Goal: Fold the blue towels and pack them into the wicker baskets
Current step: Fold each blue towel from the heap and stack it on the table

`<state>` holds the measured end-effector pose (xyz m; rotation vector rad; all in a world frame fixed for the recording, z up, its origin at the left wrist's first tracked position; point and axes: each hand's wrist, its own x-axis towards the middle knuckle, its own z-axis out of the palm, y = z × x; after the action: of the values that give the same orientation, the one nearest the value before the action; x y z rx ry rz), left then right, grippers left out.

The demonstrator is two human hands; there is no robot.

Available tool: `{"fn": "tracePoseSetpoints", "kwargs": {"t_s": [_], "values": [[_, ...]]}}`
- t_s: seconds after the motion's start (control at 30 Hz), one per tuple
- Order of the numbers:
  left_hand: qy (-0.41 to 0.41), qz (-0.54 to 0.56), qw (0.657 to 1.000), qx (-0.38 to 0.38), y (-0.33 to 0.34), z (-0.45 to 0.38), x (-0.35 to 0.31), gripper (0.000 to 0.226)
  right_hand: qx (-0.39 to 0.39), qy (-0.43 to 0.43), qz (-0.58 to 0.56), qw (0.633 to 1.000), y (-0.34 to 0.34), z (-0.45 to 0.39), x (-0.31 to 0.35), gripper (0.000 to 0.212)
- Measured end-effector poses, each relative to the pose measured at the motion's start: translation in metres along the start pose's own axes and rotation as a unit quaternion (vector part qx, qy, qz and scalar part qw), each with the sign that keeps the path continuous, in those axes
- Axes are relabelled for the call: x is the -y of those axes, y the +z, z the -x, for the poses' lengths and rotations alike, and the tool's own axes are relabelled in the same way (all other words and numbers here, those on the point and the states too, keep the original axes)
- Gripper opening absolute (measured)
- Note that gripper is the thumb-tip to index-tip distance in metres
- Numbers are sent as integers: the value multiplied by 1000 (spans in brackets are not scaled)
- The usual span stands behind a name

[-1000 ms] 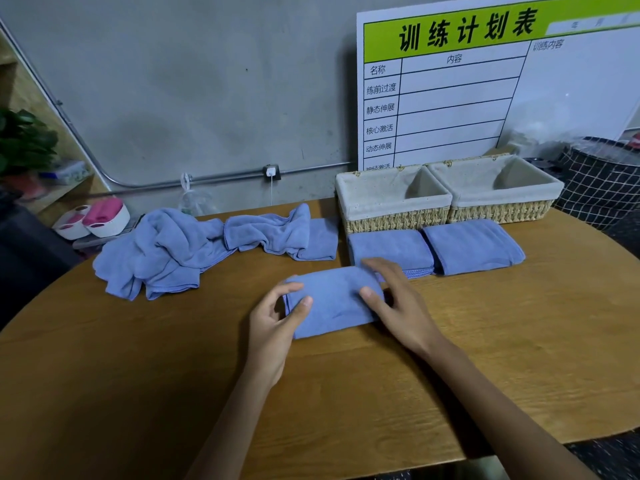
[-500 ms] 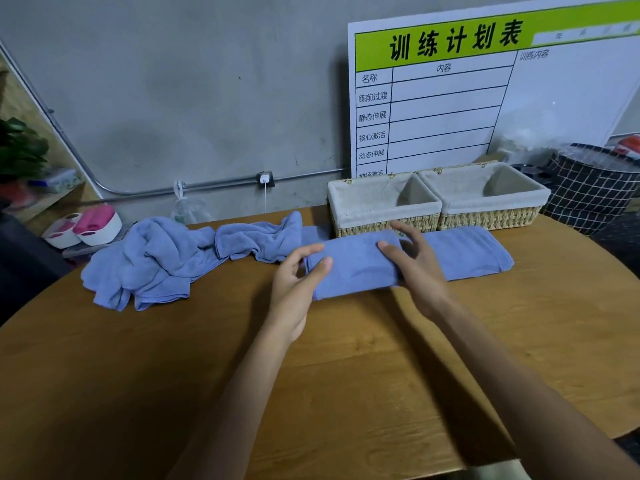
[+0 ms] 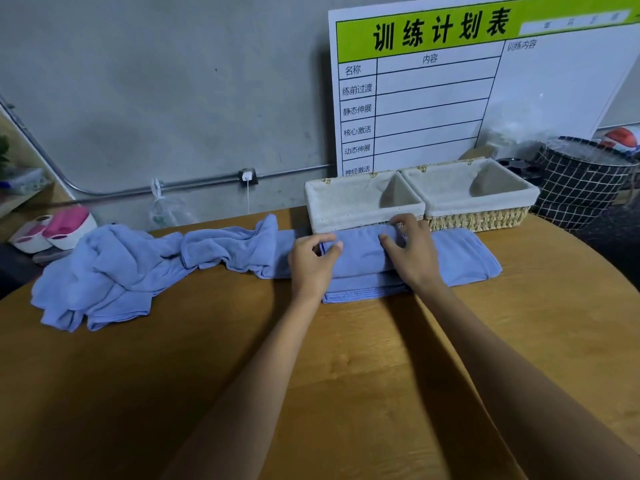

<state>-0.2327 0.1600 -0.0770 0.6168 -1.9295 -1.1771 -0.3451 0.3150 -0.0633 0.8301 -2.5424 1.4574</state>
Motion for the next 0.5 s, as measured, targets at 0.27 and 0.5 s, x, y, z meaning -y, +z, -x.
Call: {"fn": "tracePoseSetpoints", "kwargs": {"t_s": [0.27, 0.5], "values": [[46, -50, 998, -11, -26, -5, -4, 13, -109, -115, 132, 978, -11, 14, 21, 16], [-37, -204, 978, -8, -126, 3, 51, 11, 107, -234, -20, 966, 68, 78, 78, 10]]}}
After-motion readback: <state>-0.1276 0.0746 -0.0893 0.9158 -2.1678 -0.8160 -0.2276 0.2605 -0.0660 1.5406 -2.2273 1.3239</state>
